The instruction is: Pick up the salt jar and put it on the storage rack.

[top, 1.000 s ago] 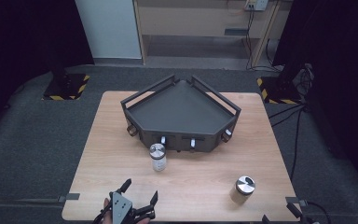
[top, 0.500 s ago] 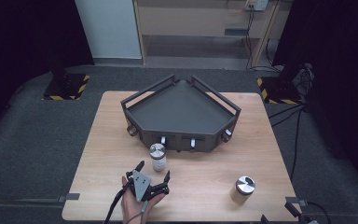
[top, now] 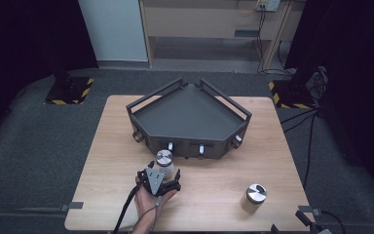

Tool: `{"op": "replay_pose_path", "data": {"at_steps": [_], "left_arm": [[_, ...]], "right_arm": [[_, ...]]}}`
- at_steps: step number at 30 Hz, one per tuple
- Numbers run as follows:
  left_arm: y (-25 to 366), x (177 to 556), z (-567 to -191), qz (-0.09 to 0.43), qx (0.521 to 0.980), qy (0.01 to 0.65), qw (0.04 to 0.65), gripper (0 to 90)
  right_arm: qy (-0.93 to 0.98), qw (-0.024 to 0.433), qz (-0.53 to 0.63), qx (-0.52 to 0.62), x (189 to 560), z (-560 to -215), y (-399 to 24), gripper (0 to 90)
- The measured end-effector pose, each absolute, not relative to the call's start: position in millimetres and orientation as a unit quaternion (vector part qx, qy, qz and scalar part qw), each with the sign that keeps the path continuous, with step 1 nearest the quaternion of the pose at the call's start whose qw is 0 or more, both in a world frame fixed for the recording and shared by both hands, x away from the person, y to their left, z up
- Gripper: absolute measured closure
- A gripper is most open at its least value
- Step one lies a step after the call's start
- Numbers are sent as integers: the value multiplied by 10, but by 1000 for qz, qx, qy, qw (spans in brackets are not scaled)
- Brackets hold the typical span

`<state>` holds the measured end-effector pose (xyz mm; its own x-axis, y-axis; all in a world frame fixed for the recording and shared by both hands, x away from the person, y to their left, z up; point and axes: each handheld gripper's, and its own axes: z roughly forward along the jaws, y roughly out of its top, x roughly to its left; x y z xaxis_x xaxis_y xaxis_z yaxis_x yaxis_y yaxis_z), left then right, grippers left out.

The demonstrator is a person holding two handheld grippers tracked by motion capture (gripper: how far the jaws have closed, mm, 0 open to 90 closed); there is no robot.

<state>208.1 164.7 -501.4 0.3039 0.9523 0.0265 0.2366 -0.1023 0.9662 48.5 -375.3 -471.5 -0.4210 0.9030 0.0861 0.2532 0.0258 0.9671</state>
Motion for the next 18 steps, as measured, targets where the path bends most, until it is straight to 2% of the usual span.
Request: {"op": "replay_pose_path", "data": {"at_steps": [9, 12, 18], "left_arm": [[1663, 2238, -5035, 353, 639, 481, 485, 82], [1708, 2258, -5029, 339, 642, 486, 486, 192], [1734, 2267, -5064, 339, 637, 484, 495, 273]], "right_arm": [[649, 301, 539, 445, 483, -4717, -3752, 23], [648, 300, 538, 447, 484, -4716, -3755, 23], [651, 298, 537, 446, 486, -4715, -3750, 25]]}}
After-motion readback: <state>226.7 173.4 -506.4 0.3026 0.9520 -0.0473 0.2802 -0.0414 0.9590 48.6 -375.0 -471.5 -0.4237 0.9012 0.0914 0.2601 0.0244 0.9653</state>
